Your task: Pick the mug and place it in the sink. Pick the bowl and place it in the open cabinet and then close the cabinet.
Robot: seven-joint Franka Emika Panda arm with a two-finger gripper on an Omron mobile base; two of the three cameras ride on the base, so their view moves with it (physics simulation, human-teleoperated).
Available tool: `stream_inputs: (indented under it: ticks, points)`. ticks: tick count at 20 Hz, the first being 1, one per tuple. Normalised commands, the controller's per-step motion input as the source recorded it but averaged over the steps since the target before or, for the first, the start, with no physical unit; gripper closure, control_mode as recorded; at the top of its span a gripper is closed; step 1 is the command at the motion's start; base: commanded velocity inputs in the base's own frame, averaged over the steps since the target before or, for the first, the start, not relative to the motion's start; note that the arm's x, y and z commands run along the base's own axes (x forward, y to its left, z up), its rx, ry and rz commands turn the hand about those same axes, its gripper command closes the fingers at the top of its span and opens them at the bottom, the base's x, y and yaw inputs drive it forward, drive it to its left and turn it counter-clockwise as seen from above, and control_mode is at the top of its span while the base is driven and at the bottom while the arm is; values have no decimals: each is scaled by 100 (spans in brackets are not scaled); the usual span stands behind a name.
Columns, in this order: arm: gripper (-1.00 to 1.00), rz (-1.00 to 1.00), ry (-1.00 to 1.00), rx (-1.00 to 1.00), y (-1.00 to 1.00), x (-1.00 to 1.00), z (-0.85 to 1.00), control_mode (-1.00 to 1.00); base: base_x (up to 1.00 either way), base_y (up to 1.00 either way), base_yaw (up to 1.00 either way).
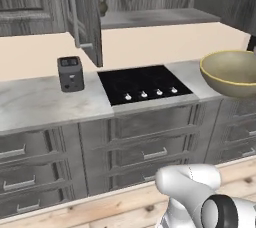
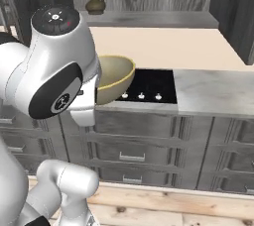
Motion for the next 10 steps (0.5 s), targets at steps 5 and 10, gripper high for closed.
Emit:
stream_inputs:
  ticks: [5, 10]
  points:
    - [100, 0, 0, 0, 0, 0, 0, 100, 41, -6, 0]
    - [100, 0, 0, 0, 0, 0, 0, 100, 6, -22, 5]
